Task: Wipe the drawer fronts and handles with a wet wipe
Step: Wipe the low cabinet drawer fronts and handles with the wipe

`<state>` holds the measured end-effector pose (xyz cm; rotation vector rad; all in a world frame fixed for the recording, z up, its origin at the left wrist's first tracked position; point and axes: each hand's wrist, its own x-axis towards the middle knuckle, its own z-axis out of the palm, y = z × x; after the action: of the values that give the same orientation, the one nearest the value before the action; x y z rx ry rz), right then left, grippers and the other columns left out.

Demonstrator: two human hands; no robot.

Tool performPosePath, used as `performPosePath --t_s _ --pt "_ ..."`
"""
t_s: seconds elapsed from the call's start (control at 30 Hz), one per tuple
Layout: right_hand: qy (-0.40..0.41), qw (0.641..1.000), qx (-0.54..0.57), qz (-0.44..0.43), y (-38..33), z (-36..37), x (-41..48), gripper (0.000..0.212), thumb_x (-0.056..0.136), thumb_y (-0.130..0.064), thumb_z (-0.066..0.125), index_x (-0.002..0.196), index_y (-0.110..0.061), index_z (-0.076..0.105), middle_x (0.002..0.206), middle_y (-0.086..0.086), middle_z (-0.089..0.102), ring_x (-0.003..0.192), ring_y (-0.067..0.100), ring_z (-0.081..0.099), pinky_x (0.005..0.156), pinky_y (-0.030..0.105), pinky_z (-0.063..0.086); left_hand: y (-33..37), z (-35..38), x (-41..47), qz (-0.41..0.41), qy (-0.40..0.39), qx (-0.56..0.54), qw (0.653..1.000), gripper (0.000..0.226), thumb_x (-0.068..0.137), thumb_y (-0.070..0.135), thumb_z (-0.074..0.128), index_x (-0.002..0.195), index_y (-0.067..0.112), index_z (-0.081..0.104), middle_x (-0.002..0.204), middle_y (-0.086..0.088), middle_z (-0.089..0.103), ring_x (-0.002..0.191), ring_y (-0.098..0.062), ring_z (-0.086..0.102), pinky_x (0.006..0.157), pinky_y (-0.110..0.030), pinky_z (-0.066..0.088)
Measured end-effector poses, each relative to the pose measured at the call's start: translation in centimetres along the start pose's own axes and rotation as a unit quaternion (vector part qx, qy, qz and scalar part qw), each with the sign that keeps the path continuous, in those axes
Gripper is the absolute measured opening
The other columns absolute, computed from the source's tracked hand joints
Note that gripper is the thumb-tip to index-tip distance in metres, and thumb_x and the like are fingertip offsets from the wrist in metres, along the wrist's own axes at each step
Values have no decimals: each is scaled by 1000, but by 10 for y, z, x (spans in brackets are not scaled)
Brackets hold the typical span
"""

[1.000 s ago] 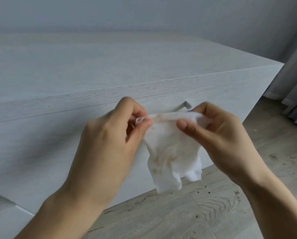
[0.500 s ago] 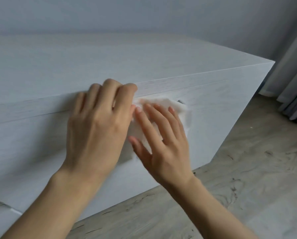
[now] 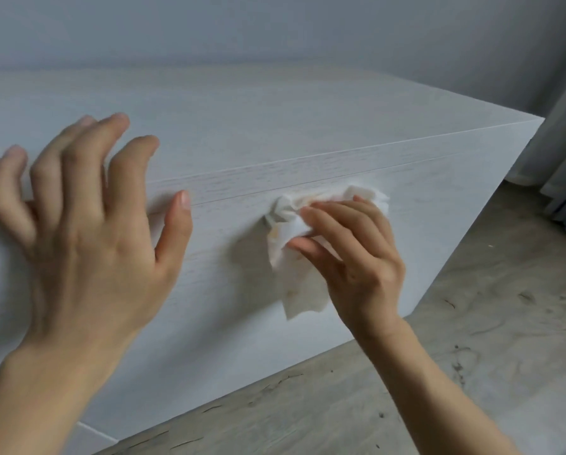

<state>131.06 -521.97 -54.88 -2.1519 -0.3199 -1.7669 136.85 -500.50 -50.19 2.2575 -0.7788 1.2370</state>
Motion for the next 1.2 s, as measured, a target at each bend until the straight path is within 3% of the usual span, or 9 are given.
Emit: performPosePath --t_s 0.17,0.4,0.53,0.63,0.83,0.97,1.03,1.1,1.2 --pt "25 999 7 28 -29 23 -5 22 93 -26 65 101 -8 74 95 7 71 93 17 63 95 39 47 -7 5 -8 34 -3 17 999 39 105 36 35 133 9 43 143 -20 37 136 -46 37 105 -71 31" --pt "60 994 -16 94 -24 15 -8 17 92 -26 67 102 -12 70 97 9 69 96 27 61 98 53 44 -6 1 -8 38 4 29 999 39 104 35 35 131 9 45 133 -13 40 112 -51 52 91 -71 42" --pt "55 995 -18 75 -41 31 -6 21 94 -28 62 89 -16 78 90 7 69 94 17 58 102 48 40 -10 6 -8 32 6 -2 999 38 104 37 35 133 13 42 136 -11 38 119 -50 50 94 -70 41" --pt "30 999 14 26 -25 21 -10 11 92 -24 67 98 -22 76 94 8 69 96 18 60 100 46 41 -12 7 -9 49 3 -7 999 39 103 35 37 133 10 43 136 -13 39 119 -51 50 94 -70 40" --pt "49 998 -7 45 -9 18 -12 24 91 -32 68 107 -16 62 93 10 68 95 22 60 99 48 42 -11 6 -8 54 5 0 999 41 103 36 38 134 10 44 135 -12 39 117 -51 52 94 -71 40" --pt "40 998 3 39 -23 28 -8 13 91 -31 68 95 -19 65 85 1 69 87 16 60 94 41 44 -9 14 -13 -12 -39 -68 997 55 102 56 25 144 21 27 150 -14 31 138 -41 33 110 -70 23" --pt "31 999 4 24 -12 19 -6 19 90 -35 68 90 -17 70 86 0 70 85 17 62 94 36 44 -9 14 -13 -7 -44 -76 996 53 102 57 25 145 27 25 150 -11 29 137 -38 32 110 -69 22" --pt "29 999 -5 24 3 9 -7 26 89 -41 66 94 -15 68 92 -1 67 90 17 63 96 37 44 -11 11 -11 34 -20 -27 999 46 103 46 35 141 20 35 141 -12 37 124 -46 47 101 -75 33" --pt "42 998 -21 44 -2 13 -10 30 90 -43 64 100 -15 60 98 -2 63 98 17 59 101 47 42 -11 8 -10 62 18 33 997 40 102 34 42 133 9 46 131 -12 43 108 -51 57 86 -71 44"
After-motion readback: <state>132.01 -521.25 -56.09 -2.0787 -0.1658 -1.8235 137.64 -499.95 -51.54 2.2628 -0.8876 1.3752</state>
